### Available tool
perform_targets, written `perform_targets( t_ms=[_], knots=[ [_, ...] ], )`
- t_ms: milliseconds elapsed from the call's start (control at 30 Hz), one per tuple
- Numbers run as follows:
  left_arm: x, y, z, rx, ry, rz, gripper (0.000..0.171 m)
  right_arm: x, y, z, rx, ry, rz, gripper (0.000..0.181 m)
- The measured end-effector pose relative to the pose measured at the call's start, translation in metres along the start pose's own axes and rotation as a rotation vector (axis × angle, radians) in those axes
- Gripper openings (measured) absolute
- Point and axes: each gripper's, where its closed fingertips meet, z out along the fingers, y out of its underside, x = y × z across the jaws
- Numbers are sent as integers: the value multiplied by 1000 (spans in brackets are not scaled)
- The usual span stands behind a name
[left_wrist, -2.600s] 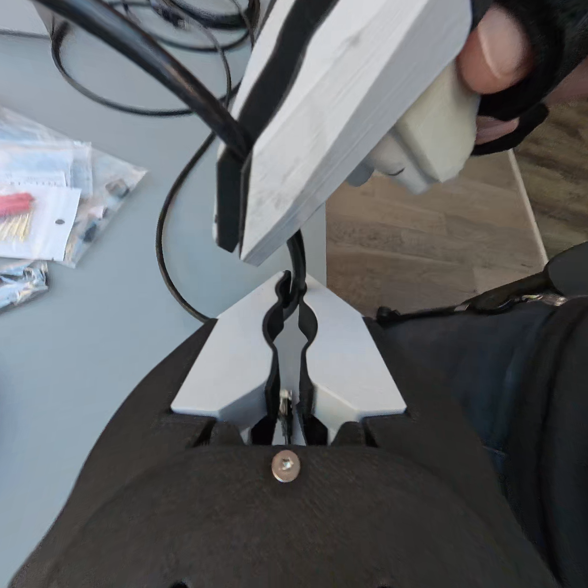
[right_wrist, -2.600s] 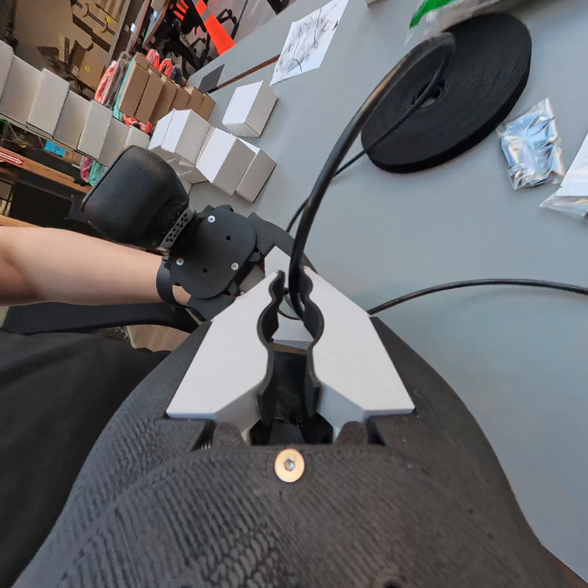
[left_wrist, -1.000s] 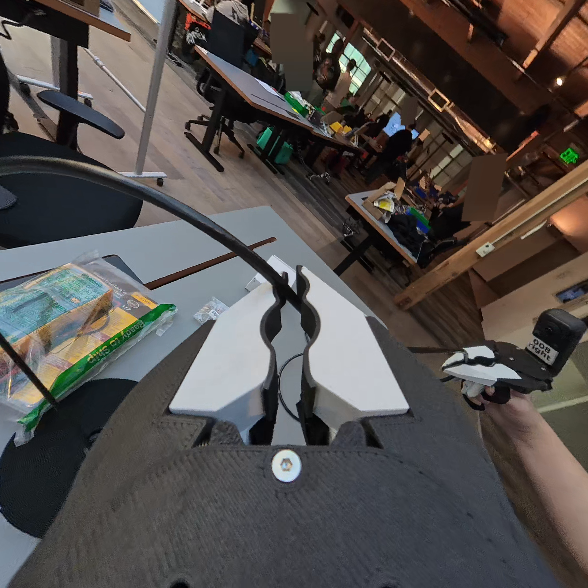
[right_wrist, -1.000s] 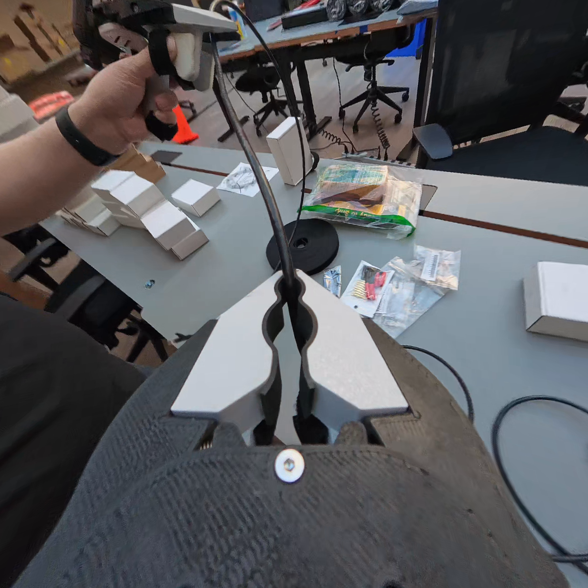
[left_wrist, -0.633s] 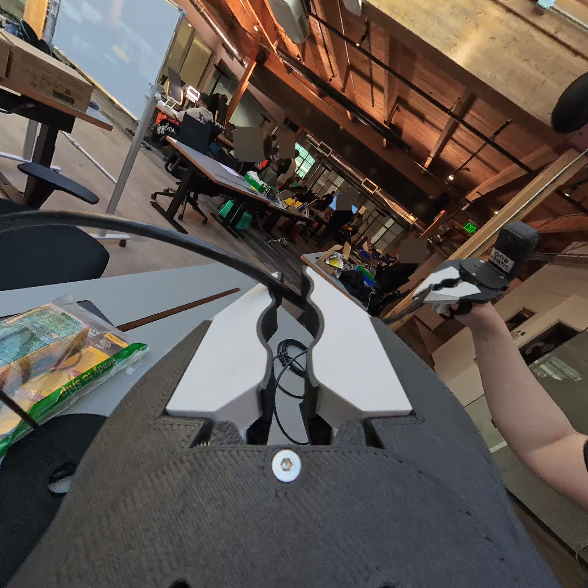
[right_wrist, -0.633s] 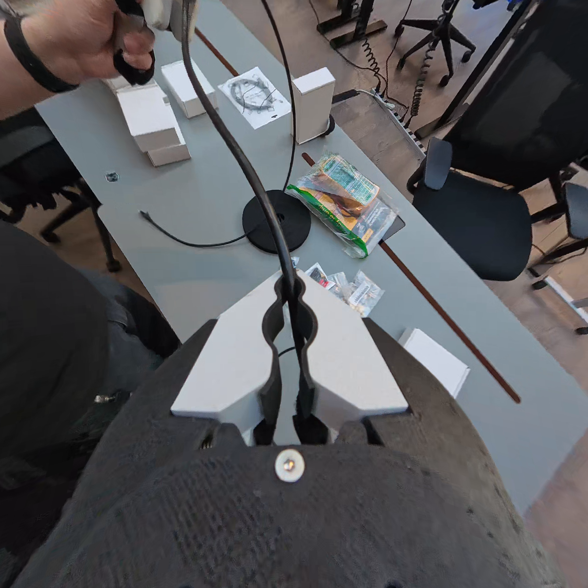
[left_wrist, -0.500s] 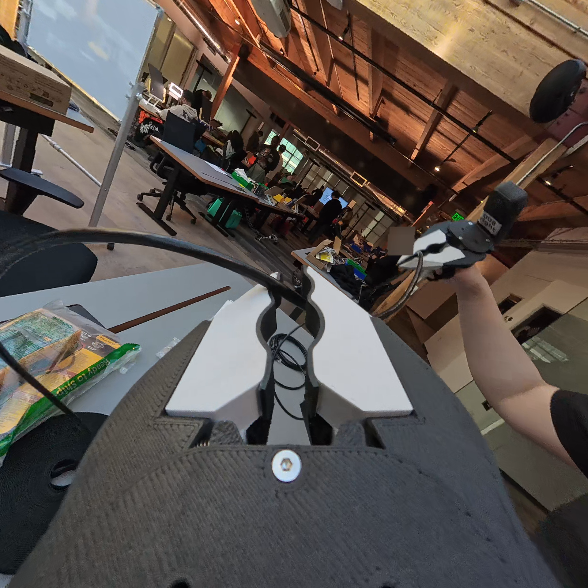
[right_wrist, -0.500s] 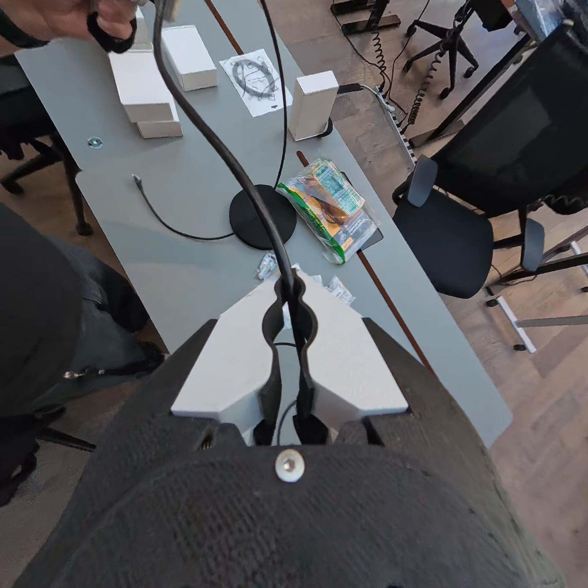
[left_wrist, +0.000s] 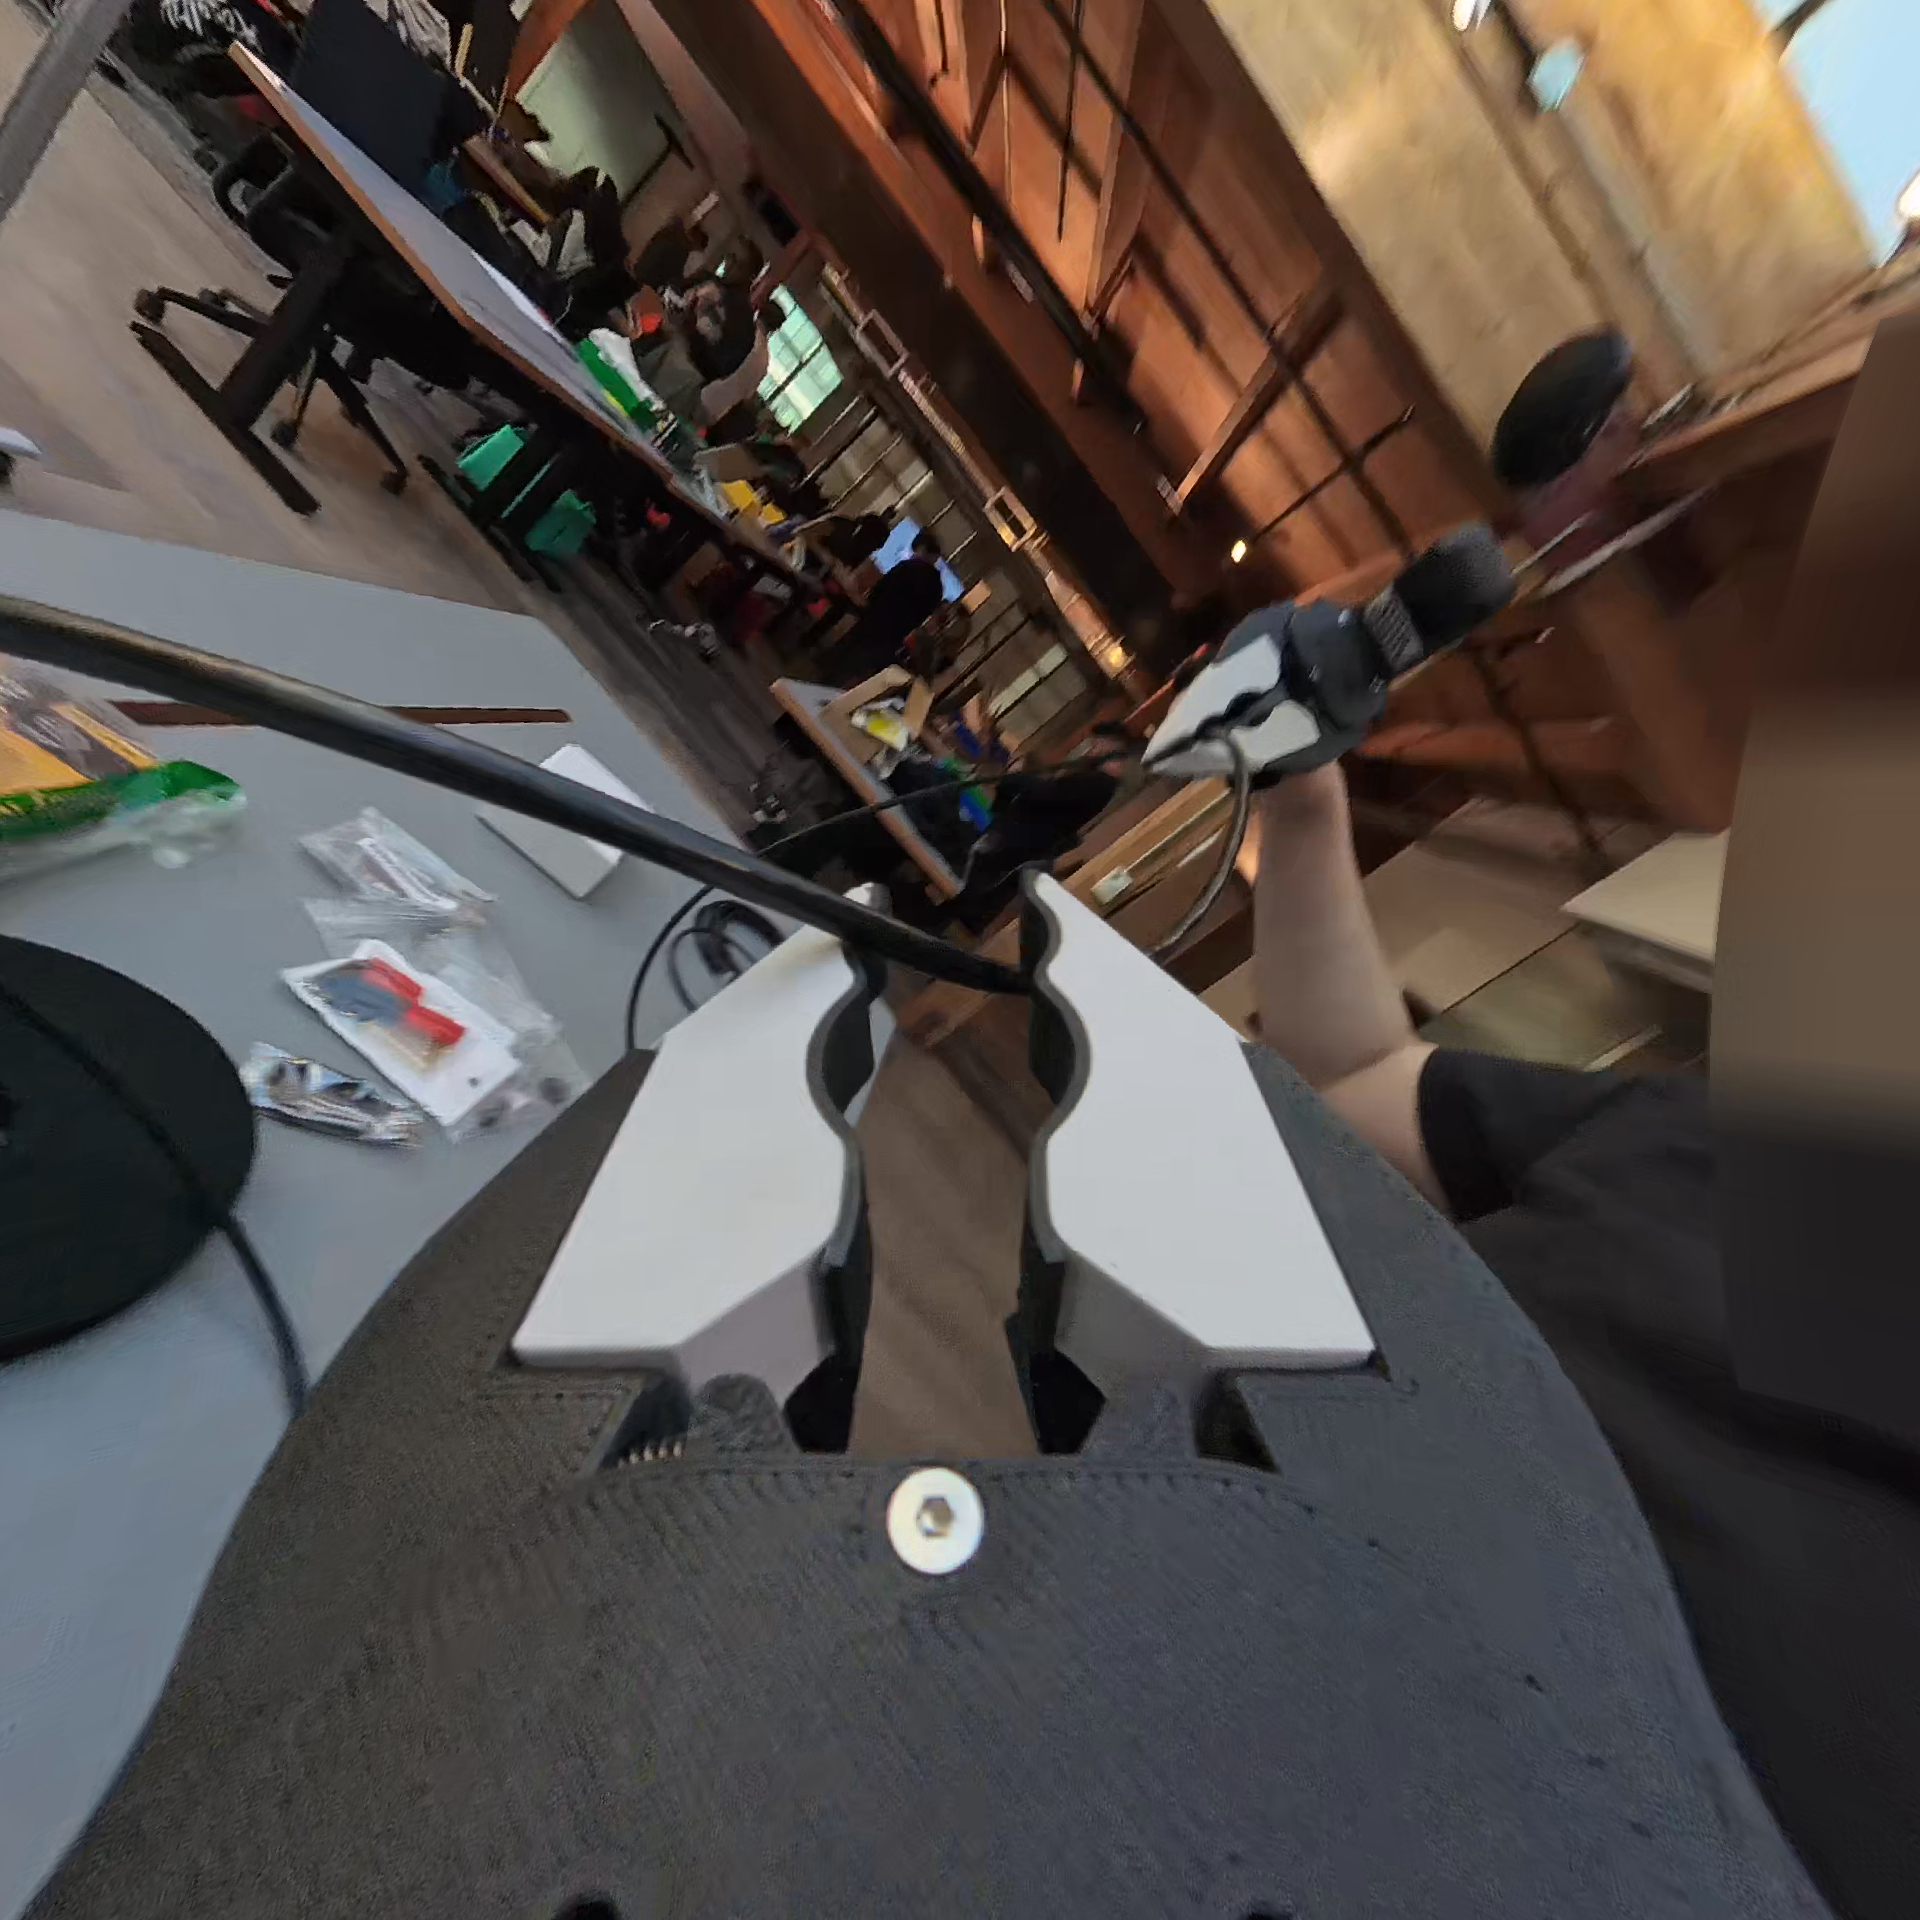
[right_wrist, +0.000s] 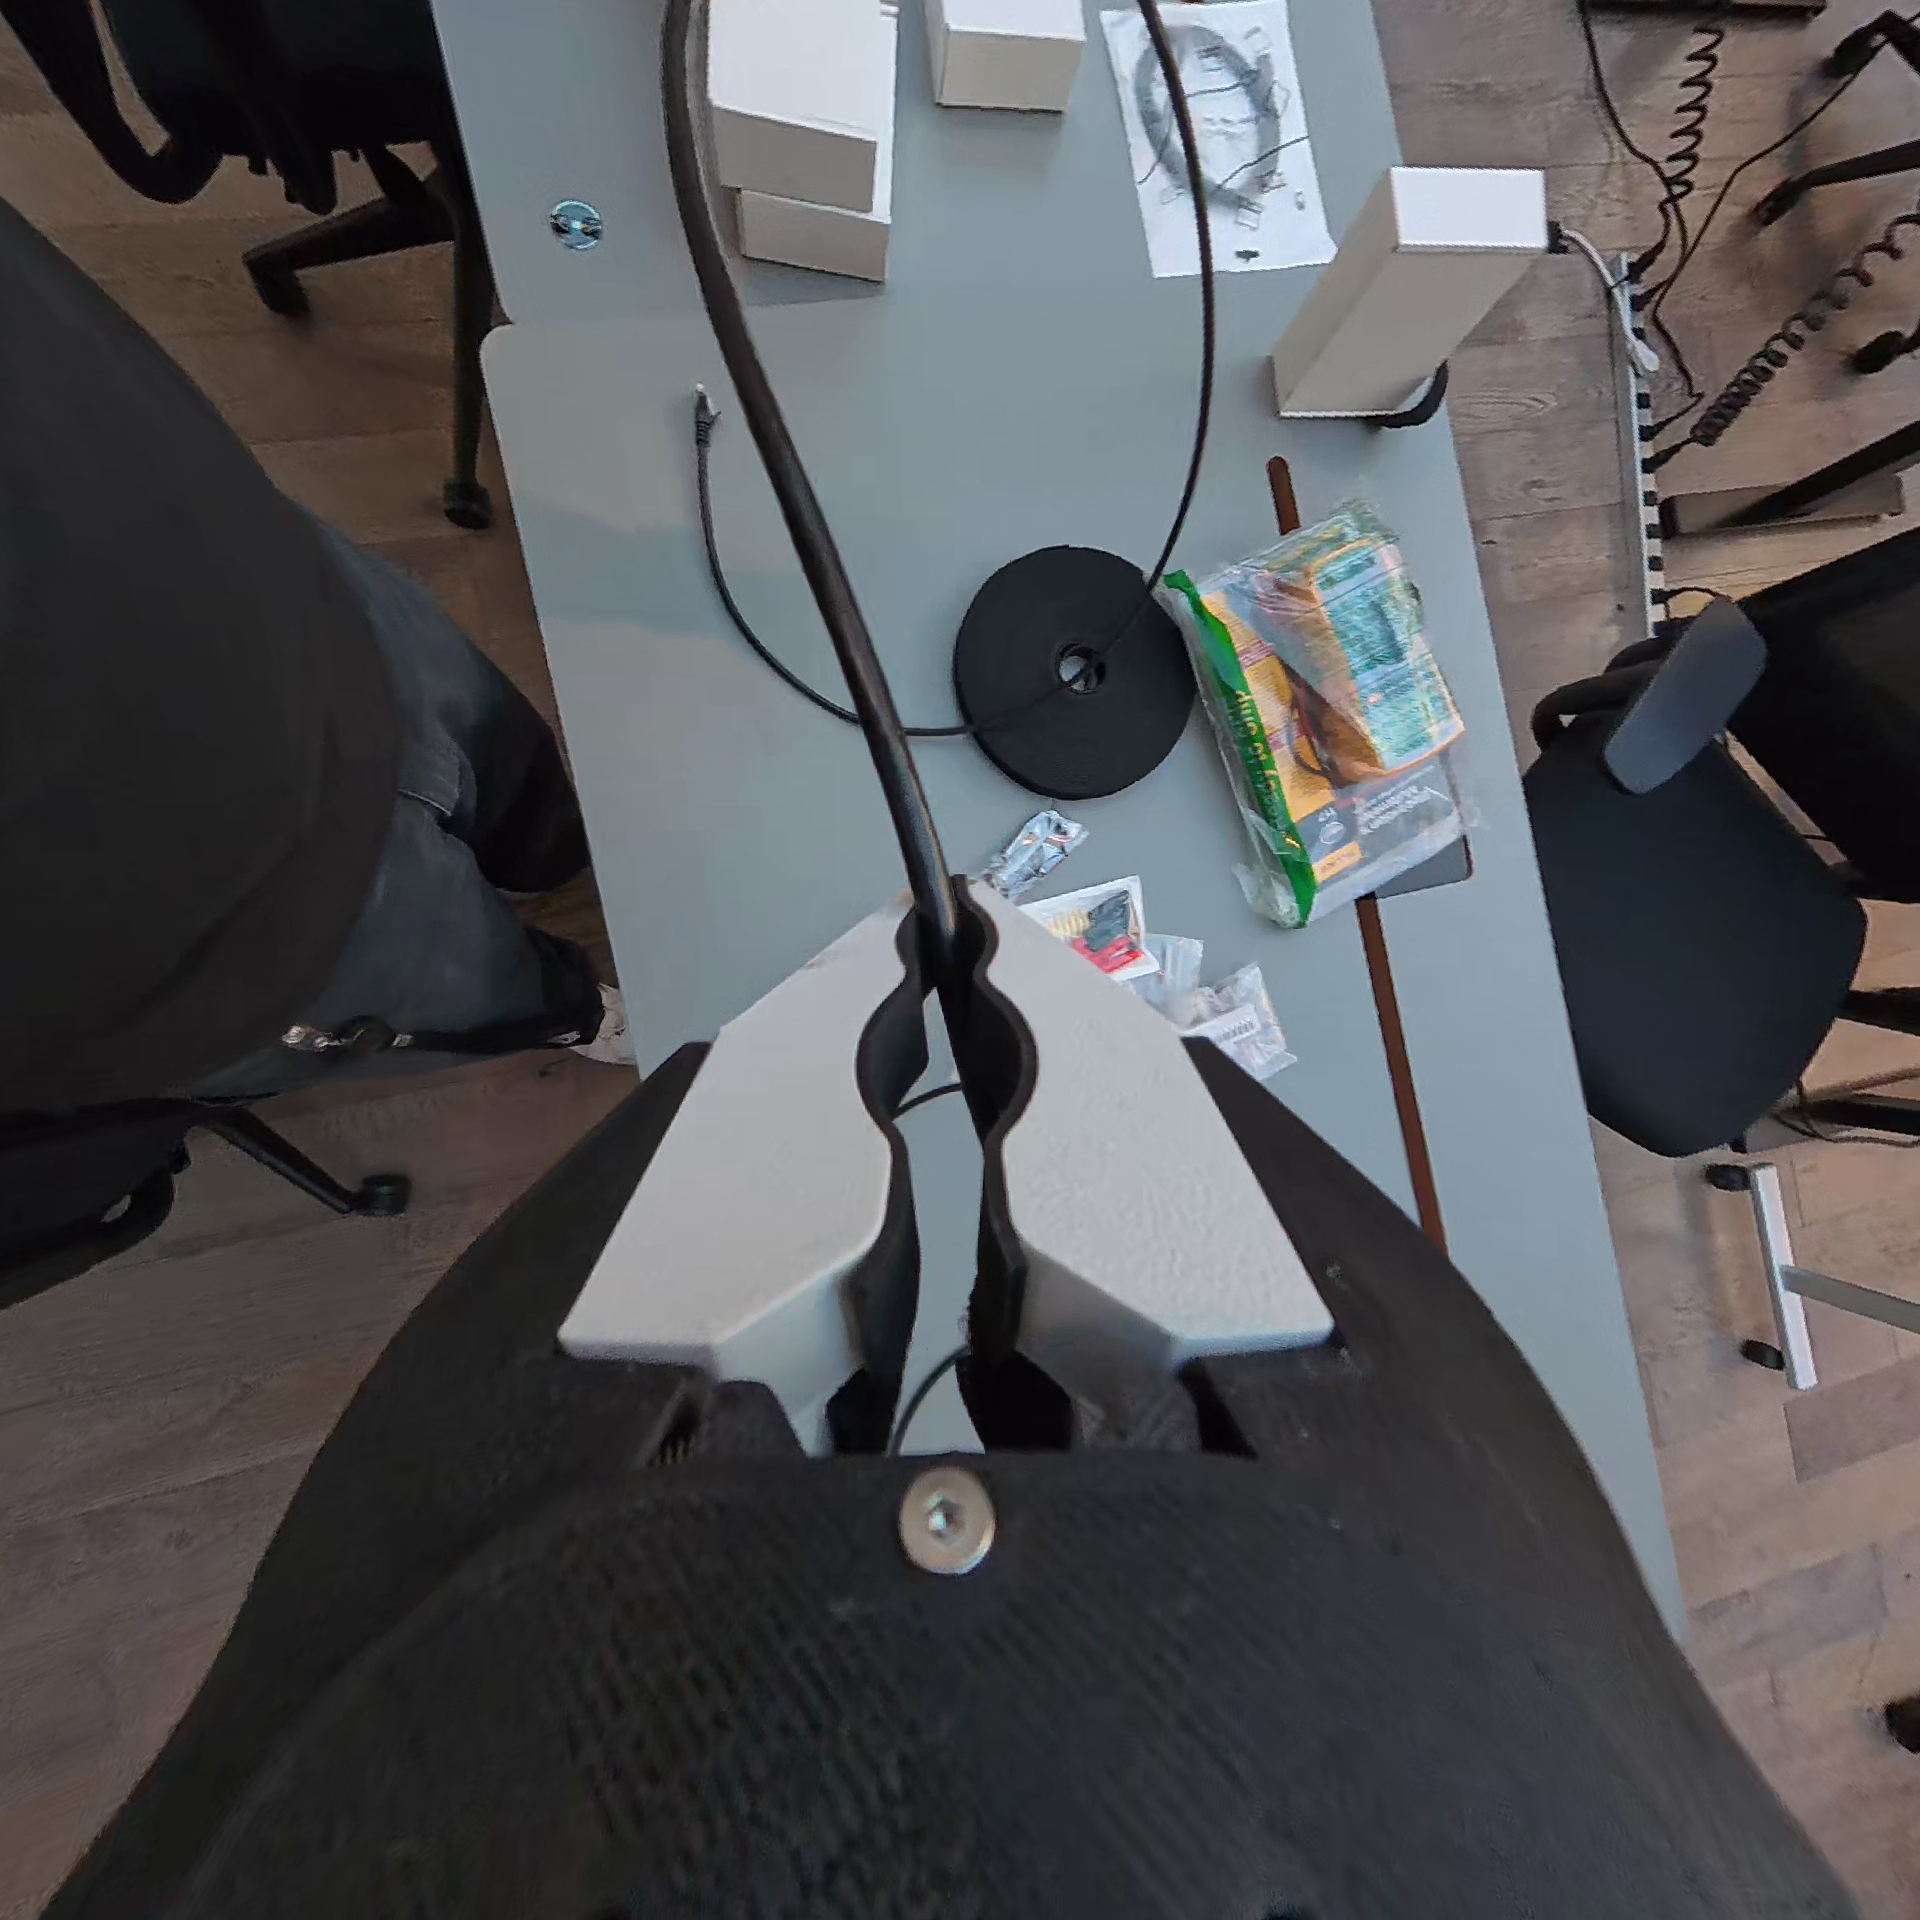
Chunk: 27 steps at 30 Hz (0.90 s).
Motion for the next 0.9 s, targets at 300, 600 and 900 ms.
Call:
perform_targets(
  t_ms=[300, 600, 900],
  knots=[
    [-100, 61, -97, 27, -403, -142, 32, -94, 30, 61, 13, -194, 83, 0],
    [-175, 166, -100, -264, -582, -410, 40, -121, 40, 133, 16, -290, 120, 0],
    [-178, 217, -63, -434, -605, -332, 36, -90, 17, 141, 76, -254, 94, 0]
  ],
)
